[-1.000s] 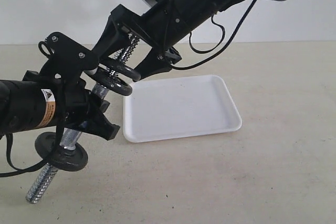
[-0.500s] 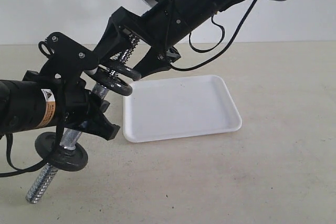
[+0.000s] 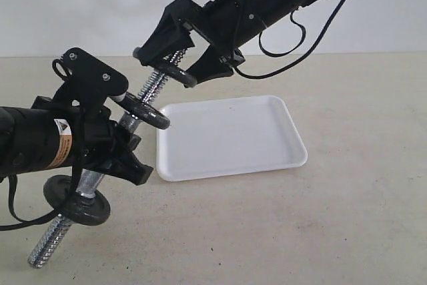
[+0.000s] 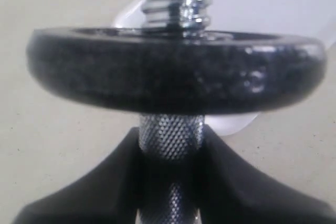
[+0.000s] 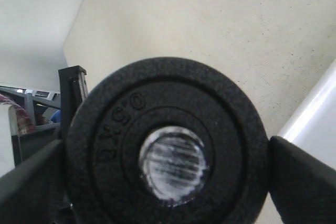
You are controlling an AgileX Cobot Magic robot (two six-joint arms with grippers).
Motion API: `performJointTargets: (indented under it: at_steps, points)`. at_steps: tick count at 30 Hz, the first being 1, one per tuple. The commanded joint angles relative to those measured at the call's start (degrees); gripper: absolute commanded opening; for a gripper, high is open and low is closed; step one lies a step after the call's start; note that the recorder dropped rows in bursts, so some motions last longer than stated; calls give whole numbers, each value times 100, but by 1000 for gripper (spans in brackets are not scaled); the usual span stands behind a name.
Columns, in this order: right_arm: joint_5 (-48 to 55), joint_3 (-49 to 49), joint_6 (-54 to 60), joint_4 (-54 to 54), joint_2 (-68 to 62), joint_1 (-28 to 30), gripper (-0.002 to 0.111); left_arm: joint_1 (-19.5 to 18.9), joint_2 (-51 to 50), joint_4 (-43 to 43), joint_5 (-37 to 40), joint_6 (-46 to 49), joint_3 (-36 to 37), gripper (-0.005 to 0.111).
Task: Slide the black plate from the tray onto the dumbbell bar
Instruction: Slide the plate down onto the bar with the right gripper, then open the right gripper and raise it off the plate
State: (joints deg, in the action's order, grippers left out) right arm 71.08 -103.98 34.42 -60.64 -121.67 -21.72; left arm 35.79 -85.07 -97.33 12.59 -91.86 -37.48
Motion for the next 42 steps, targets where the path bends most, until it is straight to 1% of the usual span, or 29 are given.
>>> performJointTargets:
  at_steps: [1, 10, 11, 15, 31, 35, 39, 42]
  points:
    - [-112, -75, 109, -200, 108, -123, 82, 14, 297, -261, 515, 16, -190, 4]
    - [-112, -75, 370, -190, 108, -224, 83, 14, 297, -261, 502, 16, -190, 4]
    - [-112, -75, 370, -190, 108, -224, 85, 14, 297, -261, 502, 16, -190, 4]
    - [-112, -75, 230, -190, 108, -224, 105, 14, 297, -261, 494, 16, -190, 4]
    - [-132, -75, 213, -190, 108, -198, 105, 14, 297, -261, 493, 16, -190, 4]
    - [-463, -75, 213, -200, 108, -71, 105, 14, 297, -261, 493, 16, -190, 4]
    - [-1009, -75, 213, -190, 108, 134, 105, 14, 297, -261, 516, 16, -190, 4]
    - [-1177, -75, 213, -190, 108, 276, 105, 14, 297, -261, 544, 16, -190, 4]
